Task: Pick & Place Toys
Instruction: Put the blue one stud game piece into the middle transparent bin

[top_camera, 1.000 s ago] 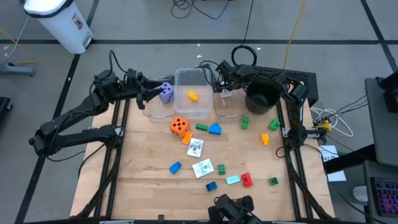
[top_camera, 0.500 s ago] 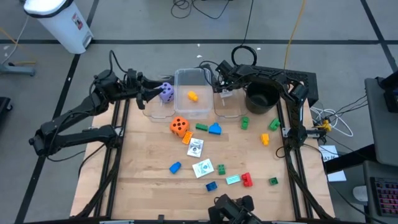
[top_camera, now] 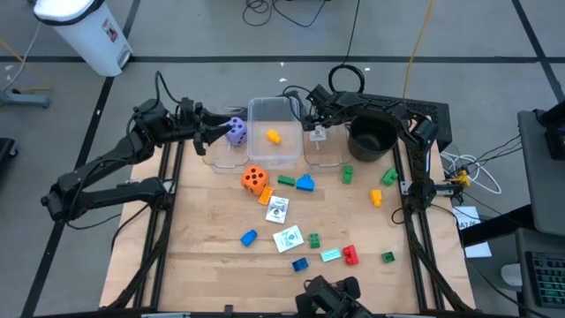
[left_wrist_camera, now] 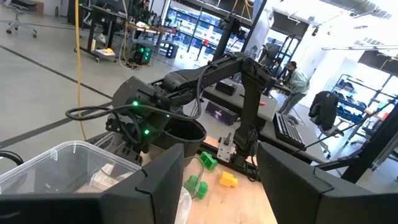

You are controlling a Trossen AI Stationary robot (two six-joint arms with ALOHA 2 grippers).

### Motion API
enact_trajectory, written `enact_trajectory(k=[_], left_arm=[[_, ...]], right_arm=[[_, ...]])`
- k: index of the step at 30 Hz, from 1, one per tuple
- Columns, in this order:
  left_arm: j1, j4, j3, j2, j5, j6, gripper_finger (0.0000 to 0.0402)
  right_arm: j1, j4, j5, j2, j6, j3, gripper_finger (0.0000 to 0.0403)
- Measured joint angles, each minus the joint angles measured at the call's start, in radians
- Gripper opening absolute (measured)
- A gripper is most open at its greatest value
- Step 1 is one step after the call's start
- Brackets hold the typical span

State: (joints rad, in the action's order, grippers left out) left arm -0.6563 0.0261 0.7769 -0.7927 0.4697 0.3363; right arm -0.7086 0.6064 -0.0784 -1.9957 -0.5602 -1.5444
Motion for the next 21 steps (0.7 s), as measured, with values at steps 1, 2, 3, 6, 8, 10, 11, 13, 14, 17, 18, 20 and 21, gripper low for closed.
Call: enact_trajectory(k=[1, 2, 3, 6, 8, 10, 11, 13, 14, 17, 18, 20, 21], left_arm=[[0.000, 0.000, 0.000, 0.000, 0.000, 0.000, 0.0209], [0.000, 0.000, 0.000, 0.000, 0.000, 0.000, 0.0209], [0.000, 0.000, 0.000, 0.000, 0.000, 0.000, 0.0209], [0.000, 0.000, 0.000, 0.000, 0.000, 0.000, 0.0209], [0.000, 0.000, 0.000, 0.000, 0.000, 0.000, 0.0209], [0.000, 0.000, 0.000, 0.000, 0.000, 0.000, 0.0209], [0.000, 0.000, 0.000, 0.000, 0.000, 0.000, 0.0209], [0.000, 0.000, 0.000, 0.000, 0.000, 0.000, 0.0209], [0.000, 0.000, 0.000, 0.000, 0.000, 0.000, 0.0209], [0.000, 0.002, 0.000, 0.000, 0.000, 0.001, 0.0209], [0.000, 0.004, 0.000, 0.000, 0.000, 0.004, 0.0209], [0.000, 0.006, 0.000, 0.000, 0.000, 0.016, 0.0209], [0.000, 0.006, 0.000, 0.000, 0.000, 0.023, 0.0209]], right_arm=[[0.000, 0.000, 0.000, 0.001, 0.000, 0.000, 0.0338], [0.000, 0.003, 0.002, 0.005, 0.000, 0.000, 0.0338], [0.000, 0.003, 0.002, 0.009, 0.003, 0.000, 0.0338], [-0.001, -0.003, 0.002, 0.030, 0.008, 0.000, 0.0338], [-0.005, -0.001, 0.003, 0.052, 0.020, 0.000, 0.0338], [-0.007, -0.010, 0.002, 0.078, 0.029, 0.000, 0.0338], [-0.010, -0.012, 0.002, 0.094, 0.031, 0.000, 0.0338], [-0.013, -0.017, 0.002, 0.127, 0.031, 0.000, 0.0338], [-0.014, -0.032, 0.002, 0.141, 0.031, 0.000, 0.0338], [-0.014, -0.074, 0.004, 0.188, 0.021, 0.000, 0.0338], [-0.012, -0.089, 0.005, 0.204, 0.013, 0.000, 0.0338], [-0.003, -0.127, 0.014, 0.229, 0.005, -0.001, 0.0338], [-0.001, -0.138, 0.034, 0.240, 0.005, -0.001, 0.0338]])
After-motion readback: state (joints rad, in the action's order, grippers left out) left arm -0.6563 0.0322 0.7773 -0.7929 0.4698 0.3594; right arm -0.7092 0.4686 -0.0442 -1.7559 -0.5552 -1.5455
